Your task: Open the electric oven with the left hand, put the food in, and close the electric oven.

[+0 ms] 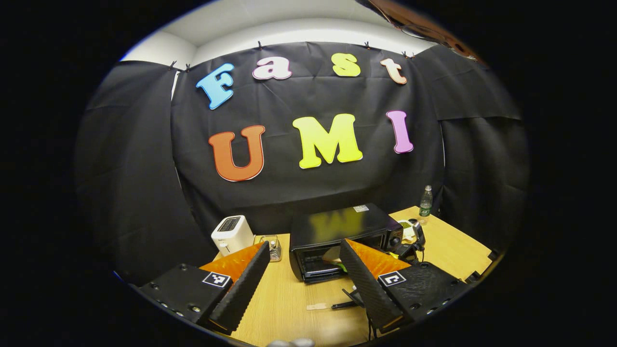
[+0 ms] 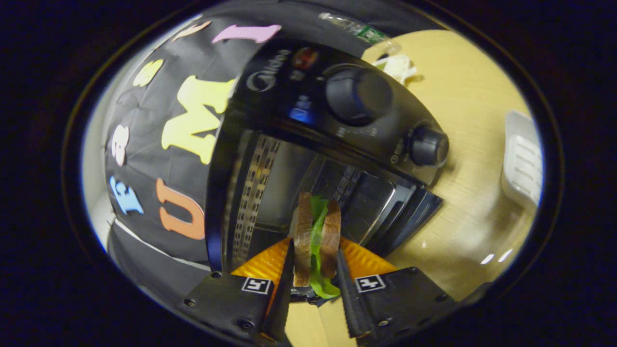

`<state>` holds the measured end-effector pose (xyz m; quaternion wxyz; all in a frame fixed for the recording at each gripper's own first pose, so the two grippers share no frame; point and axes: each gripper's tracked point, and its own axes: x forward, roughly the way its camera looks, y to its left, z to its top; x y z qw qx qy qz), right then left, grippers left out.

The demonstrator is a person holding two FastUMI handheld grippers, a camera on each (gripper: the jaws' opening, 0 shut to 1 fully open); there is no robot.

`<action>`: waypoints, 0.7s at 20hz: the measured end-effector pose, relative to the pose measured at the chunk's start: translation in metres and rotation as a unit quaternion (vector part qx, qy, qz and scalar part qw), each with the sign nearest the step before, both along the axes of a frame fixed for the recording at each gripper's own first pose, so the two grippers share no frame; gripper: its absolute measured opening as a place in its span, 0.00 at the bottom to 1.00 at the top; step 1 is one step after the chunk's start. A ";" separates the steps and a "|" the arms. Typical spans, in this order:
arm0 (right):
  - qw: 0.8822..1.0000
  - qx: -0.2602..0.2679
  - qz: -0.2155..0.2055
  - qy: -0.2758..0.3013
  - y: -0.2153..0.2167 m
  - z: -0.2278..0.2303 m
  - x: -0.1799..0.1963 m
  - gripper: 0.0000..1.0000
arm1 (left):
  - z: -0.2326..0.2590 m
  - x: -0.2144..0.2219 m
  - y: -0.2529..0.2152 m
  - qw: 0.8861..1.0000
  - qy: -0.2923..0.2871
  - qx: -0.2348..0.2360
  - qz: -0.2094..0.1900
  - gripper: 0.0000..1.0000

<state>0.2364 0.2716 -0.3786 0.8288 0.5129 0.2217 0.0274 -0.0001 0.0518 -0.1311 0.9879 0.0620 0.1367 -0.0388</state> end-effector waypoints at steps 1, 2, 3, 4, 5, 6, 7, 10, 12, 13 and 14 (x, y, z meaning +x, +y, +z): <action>0.999 -0.042 0.015 -0.007 0.001 0.003 -0.002 0.46 | -0.001 0.001 0.001 1.000 0.000 -0.001 0.002 0.95; 0.996 -0.081 0.026 -0.008 0.001 0.004 -0.002 0.61 | -0.001 0.001 0.001 1.000 0.001 -0.002 0.003 0.95; 0.993 -0.116 0.035 -0.013 0.000 0.006 -0.003 0.77 | -0.001 0.001 0.001 1.000 0.000 -0.004 0.005 0.95; 0.988 -0.149 0.044 -0.016 -0.007 0.007 -0.002 0.92 | -0.001 0.002 0.001 1.000 0.000 -0.006 0.006 0.95; 0.982 -0.181 0.049 -0.019 -0.013 0.008 -0.004 0.92 | -0.001 0.002 -0.001 1.000 -0.002 -0.006 0.006 0.95; 0.972 -0.227 0.052 -0.017 -0.020 0.006 -0.008 0.92 | -0.001 0.002 -0.003 1.000 -0.002 -0.005 0.005 0.95; 0.962 -0.267 0.057 -0.022 -0.027 0.009 -0.010 1.00 | -0.001 0.002 -0.004 1.000 -0.003 -0.005 0.005 0.95; 0.948 -0.307 0.076 -0.047 -0.027 0.020 -0.013 0.94 | -0.003 -0.002 -0.011 1.000 -0.007 -0.013 0.003 0.95; 0.947 -0.306 0.085 -0.045 -0.031 0.025 -0.022 1.00 | 0.000 0.000 -0.012 1.000 -0.012 -0.015 0.004 0.95; 0.946 -0.308 0.090 -0.045 -0.034 0.029 -0.027 0.94 | 0.002 0.000 -0.012 1.000 -0.016 -0.016 0.005 0.95; 0.941 -0.321 0.094 -0.047 -0.039 0.034 -0.034 0.94 | 0.005 -0.001 -0.013 1.000 -0.021 -0.019 0.007 0.95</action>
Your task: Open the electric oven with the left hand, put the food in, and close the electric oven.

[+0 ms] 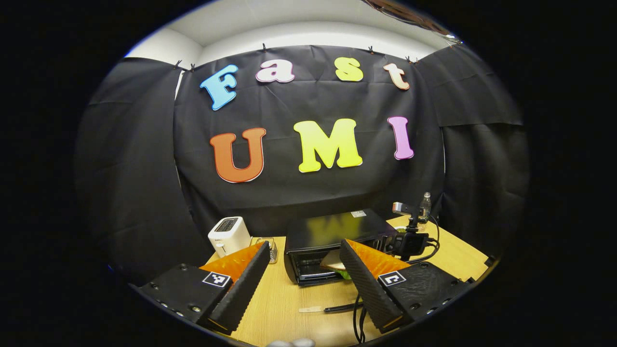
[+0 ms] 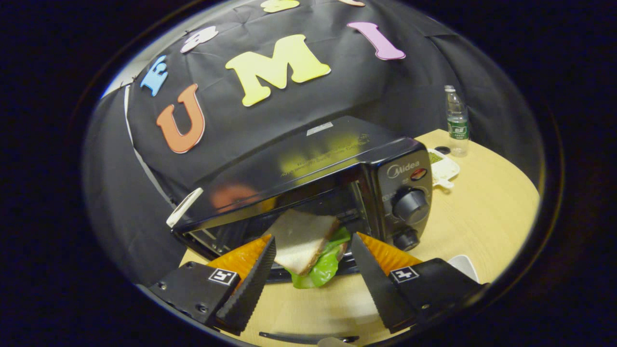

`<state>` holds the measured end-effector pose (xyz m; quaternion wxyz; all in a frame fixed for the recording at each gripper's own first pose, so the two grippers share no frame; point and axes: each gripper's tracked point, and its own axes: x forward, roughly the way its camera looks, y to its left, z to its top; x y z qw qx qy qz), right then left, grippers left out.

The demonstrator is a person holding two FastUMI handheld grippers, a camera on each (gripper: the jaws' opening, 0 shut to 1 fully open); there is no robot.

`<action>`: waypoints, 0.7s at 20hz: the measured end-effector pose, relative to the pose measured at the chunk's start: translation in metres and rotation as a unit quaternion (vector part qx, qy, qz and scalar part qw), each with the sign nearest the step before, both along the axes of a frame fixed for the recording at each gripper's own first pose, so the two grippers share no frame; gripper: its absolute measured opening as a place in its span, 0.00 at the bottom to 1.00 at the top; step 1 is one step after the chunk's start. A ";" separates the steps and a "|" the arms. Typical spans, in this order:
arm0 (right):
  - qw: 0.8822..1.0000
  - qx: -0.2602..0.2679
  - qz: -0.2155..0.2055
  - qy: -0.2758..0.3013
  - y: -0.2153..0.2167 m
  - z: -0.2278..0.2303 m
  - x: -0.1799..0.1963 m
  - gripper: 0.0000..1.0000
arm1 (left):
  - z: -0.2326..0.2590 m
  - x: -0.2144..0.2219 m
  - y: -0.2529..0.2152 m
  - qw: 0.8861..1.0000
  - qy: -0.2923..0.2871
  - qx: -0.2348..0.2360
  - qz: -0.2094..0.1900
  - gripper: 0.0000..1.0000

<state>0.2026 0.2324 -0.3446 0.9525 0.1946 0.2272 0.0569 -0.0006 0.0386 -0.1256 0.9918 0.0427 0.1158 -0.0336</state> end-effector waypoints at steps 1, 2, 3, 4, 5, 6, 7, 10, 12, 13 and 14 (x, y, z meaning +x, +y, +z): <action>1.000 -0.006 0.005 -0.006 -0.005 0.008 -0.006 0.94 | 0.003 0.000 0.000 1.000 -0.005 -0.002 0.002 0.95; 1.000 -0.013 0.013 -0.010 -0.008 0.018 -0.014 0.94 | 0.005 -0.001 -0.001 1.000 -0.008 -0.003 0.003 0.95; 0.999 -0.024 0.020 -0.012 -0.013 0.027 -0.024 0.94 | 0.007 -0.001 -0.002 1.000 -0.013 -0.004 0.004 0.95; 0.999 -0.034 0.026 -0.019 -0.021 0.038 -0.036 0.94 | 0.010 -0.001 -0.002 1.000 -0.016 -0.005 0.006 0.95; 0.998 -0.049 0.032 -0.031 -0.028 0.052 -0.046 0.94 | 0.012 -0.002 -0.002 1.000 -0.020 -0.006 0.008 0.95; 0.997 -0.062 0.037 -0.039 -0.036 0.066 -0.056 0.94 | 0.014 -0.002 -0.002 1.000 -0.023 -0.006 0.010 0.95; 0.995 -0.074 0.039 -0.049 -0.045 0.081 -0.065 0.94 | 0.017 -0.003 -0.003 1.000 -0.026 -0.007 0.012 0.95; 0.990 -0.103 0.037 -0.086 -0.081 0.134 -0.090 0.94 | 0.029 -0.006 -0.007 0.999 -0.041 -0.008 0.018 0.96; 0.986 -0.120 0.023 -0.117 -0.109 0.175 -0.106 0.94 | 0.036 -0.007 -0.008 0.998 -0.050 -0.009 0.021 0.95; 0.983 -0.124 0.018 -0.134 -0.122 0.195 -0.114 0.94 | 0.039 -0.007 -0.012 0.998 -0.055 -0.011 0.021 0.95; 0.981 -0.130 0.011 -0.145 -0.134 0.212 -0.120 0.94 | 0.043 -0.008 -0.017 0.998 -0.058 -0.011 0.019 0.95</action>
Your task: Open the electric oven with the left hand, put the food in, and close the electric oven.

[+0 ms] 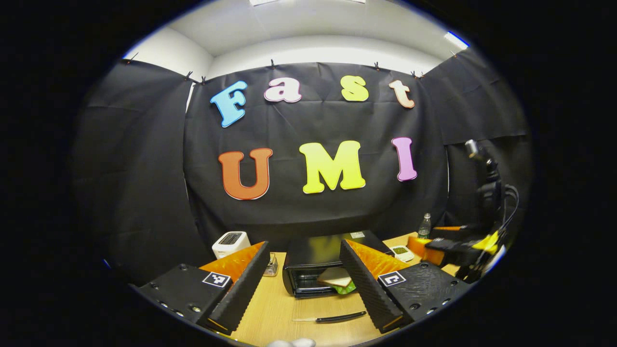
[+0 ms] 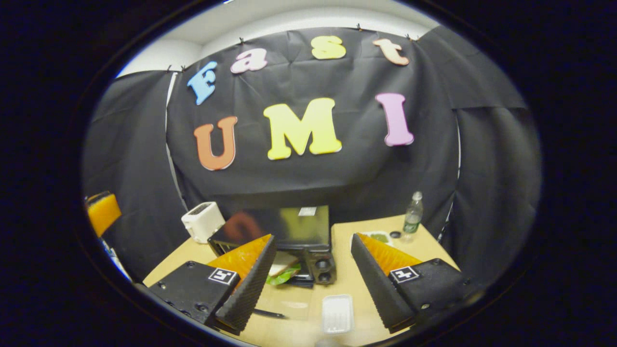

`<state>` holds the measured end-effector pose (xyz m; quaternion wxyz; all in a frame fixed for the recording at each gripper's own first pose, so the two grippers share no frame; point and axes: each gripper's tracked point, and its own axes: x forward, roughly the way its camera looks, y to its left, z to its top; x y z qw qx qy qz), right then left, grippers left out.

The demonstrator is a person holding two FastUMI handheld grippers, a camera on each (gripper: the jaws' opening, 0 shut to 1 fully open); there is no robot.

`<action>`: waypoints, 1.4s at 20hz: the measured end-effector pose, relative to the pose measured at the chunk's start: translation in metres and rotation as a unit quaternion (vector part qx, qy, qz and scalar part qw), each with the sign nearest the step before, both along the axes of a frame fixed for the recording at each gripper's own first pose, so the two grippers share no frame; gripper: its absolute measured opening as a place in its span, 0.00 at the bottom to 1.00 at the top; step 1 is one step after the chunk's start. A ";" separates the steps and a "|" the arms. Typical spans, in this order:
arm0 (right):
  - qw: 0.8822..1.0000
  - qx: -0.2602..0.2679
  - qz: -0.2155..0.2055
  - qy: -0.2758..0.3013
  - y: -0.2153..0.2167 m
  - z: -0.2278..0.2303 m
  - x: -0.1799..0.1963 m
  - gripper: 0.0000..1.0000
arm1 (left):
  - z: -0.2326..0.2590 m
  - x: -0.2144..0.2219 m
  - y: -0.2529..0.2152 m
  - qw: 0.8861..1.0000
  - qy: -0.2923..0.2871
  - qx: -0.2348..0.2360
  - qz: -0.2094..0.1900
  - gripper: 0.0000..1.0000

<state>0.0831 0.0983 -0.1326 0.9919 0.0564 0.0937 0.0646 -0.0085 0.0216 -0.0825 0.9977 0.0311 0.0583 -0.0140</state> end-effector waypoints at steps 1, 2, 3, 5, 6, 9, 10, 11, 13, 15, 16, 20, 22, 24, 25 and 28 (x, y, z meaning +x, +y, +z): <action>1.000 -0.004 -0.009 -0.010 -0.014 0.015 -0.007 0.94 | 0.000 -0.001 -0.006 1.000 -0.001 -0.001 -0.001 0.95; 1.000 -0.004 -0.015 -0.020 -0.027 0.028 -0.013 0.94 | -0.004 -0.001 -0.011 1.000 -0.001 0.000 -0.004 0.95; 0.999 -0.004 -0.021 -0.030 -0.039 0.040 -0.020 0.94 | -0.011 -0.002 -0.015 1.000 0.003 0.000 -0.005 0.95; 0.998 -0.011 -0.037 -0.052 -0.066 0.061 -0.032 0.94 | -0.029 -0.002 -0.025 1.000 0.016 -0.002 -0.008 0.95; 0.997 -0.020 -0.046 -0.058 -0.079 0.067 -0.037 0.93 | -0.042 -0.003 -0.030 1.000 0.024 -0.001 -0.008 0.95; 0.996 -0.034 -0.060 -0.065 -0.109 0.080 -0.052 0.94 | -0.090 -0.006 -0.043 0.998 0.057 0.002 -0.010 0.95; 0.995 -0.036 -0.064 -0.069 -0.119 0.084 -0.054 0.94 | -0.110 -0.006 -0.048 0.997 0.075 -0.001 -0.012 0.95; 0.995 -0.036 -0.067 -0.069 -0.128 0.087 -0.057 1.00 | -0.130 -0.009 -0.052 0.996 0.091 -0.005 -0.009 0.95; 0.995 -0.036 -0.069 -0.069 -0.138 0.089 -0.063 0.94 | -0.168 -0.012 -0.058 0.992 0.124 -0.004 -0.006 0.95; 0.995 -0.039 -0.071 -0.063 -0.147 0.088 -0.066 0.94 | -0.213 -0.017 -0.064 0.985 0.174 -0.016 -0.001 0.95; 0.995 -0.043 -0.071 -0.059 -0.151 0.086 -0.068 0.94 | -0.233 -0.019 -0.068 0.981 0.194 -0.021 -0.001 0.96; 0.995 -0.051 -0.077 -0.042 -0.164 0.078 -0.071 0.95 | -0.298 -0.026 -0.083 0.969 0.246 -0.026 -0.009 0.96; 0.995 -0.054 -0.080 -0.031 -0.168 0.073 -0.071 1.00 | -0.321 -0.029 -0.088 0.964 0.265 -0.028 -0.011 0.96; 0.995 -0.057 -0.084 -0.024 -0.172 0.068 -0.071 1.00 | -0.337 -0.028 -0.087 0.959 0.281 -0.029 -0.012 0.96; 0.995 -0.056 -0.085 -0.019 -0.173 0.066 -0.071 0.95 | -0.345 -0.027 -0.086 0.958 0.286 -0.030 -0.010 0.96; 0.994 -0.054 -0.091 -0.007 -0.176 0.057 -0.069 1.00 | -0.363 -0.020 -0.081 0.954 0.298 -0.027 -0.006 0.96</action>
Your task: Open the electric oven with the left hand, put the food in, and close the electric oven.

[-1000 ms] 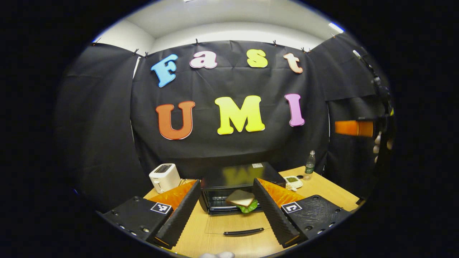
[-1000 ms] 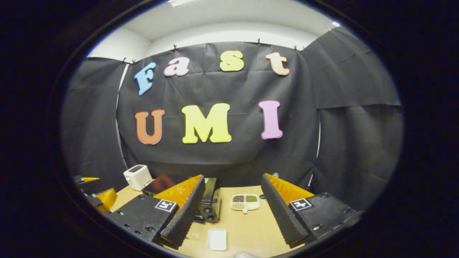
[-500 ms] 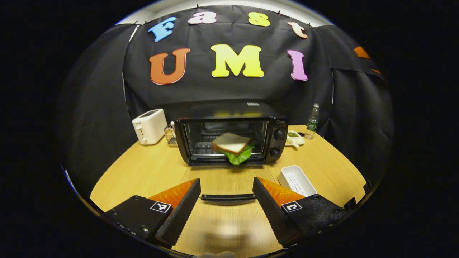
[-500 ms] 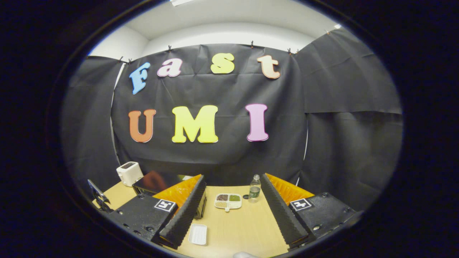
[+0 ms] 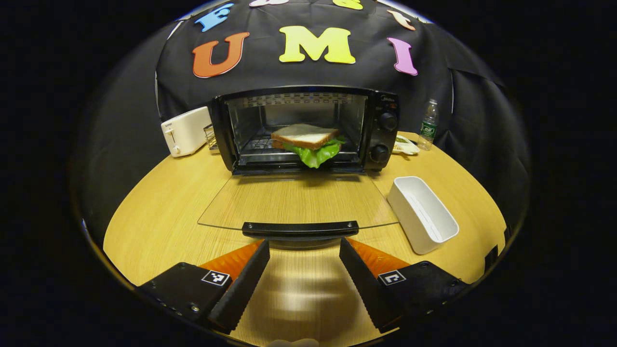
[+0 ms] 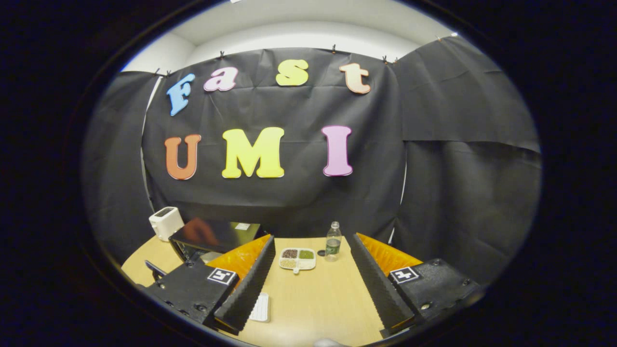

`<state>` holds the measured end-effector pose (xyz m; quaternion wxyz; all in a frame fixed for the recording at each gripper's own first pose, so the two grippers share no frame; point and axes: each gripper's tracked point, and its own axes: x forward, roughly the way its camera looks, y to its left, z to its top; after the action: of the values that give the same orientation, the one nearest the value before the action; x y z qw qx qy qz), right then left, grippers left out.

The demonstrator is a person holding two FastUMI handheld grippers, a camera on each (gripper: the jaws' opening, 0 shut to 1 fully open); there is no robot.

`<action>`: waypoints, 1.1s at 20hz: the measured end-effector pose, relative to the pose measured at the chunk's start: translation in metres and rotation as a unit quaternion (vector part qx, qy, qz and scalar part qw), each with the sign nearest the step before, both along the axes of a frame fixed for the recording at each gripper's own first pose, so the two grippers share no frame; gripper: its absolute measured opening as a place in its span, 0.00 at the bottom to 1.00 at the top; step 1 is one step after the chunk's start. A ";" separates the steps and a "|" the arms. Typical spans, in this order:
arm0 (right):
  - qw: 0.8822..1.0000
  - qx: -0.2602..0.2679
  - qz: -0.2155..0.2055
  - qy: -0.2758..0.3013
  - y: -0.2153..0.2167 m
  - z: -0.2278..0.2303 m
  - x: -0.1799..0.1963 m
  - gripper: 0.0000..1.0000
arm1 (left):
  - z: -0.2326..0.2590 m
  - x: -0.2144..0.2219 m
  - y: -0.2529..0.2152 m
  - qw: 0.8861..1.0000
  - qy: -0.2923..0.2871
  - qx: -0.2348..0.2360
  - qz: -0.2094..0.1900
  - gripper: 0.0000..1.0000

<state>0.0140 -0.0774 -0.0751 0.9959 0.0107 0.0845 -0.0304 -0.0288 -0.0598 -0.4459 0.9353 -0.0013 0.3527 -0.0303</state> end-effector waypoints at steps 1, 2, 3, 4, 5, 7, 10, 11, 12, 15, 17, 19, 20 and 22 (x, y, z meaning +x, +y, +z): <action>1.000 0.000 -0.001 0.004 0.000 -0.002 0.001 1.00 | -0.002 0.004 0.003 1.000 0.004 -0.001 0.002 0.96; 1.000 0.001 -0.002 0.006 0.001 -0.003 0.002 0.95 | -0.006 0.007 0.003 1.000 0.006 0.000 0.002 0.96; 1.000 0.002 -0.002 0.008 0.002 -0.004 0.003 1.00 | -0.007 0.008 0.005 1.000 0.008 0.002 0.002 0.96; 1.000 0.004 -0.002 0.010 0.002 -0.005 0.004 0.95 | -0.007 0.010 0.005 1.000 0.007 0.002 0.001 0.96; 1.000 0.005 -0.001 0.013 0.004 -0.007 0.005 0.95 | -0.009 0.013 0.005 1.000 0.007 0.002 0.001 0.96; 1.000 0.005 -0.001 0.016 0.004 -0.009 0.009 0.95 | -0.012 0.013 0.004 1.000 0.010 -0.002 0.000 0.96; 1.000 0.004 0.000 0.020 0.007 -0.012 0.011 0.95 | -0.012 0.014 0.004 1.000 0.010 -0.001 -0.002 0.95; 1.000 0.005 0.002 0.020 0.008 -0.011 0.012 0.95 | -0.012 0.014 0.004 1.000 0.010 -0.003 -0.002 0.95; 1.000 0.005 0.001 0.022 0.008 -0.012 0.013 0.95 | -0.012 0.014 0.004 1.000 0.011 -0.002 -0.002 0.94; 1.000 0.006 0.004 0.024 0.010 -0.014 0.015 0.95 | -0.012 0.014 0.004 1.000 0.009 -0.003 -0.002 0.95; 1.000 0.006 0.007 0.025 0.011 -0.015 0.016 0.95 | -0.012 0.014 0.004 1.000 0.009 -0.001 -0.003 0.94; 1.000 0.005 0.009 0.025 0.012 -0.014 0.016 0.95 | -0.010 0.015 0.004 1.000 0.008 -0.002 -0.003 0.95; 1.000 0.005 0.010 0.025 0.012 -0.014 0.017 0.95 | -0.009 0.015 0.004 1.000 0.010 -0.001 -0.003 0.95; 1.000 0.004 0.011 0.025 0.012 -0.014 0.016 0.95 | -0.008 0.015 0.004 1.000 0.011 -0.002 -0.002 0.95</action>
<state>0.0300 -0.0653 -0.0890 0.9937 0.0131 0.1094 -0.0197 -0.0140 -0.0557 -0.4535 0.9312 -0.0025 0.3629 -0.0326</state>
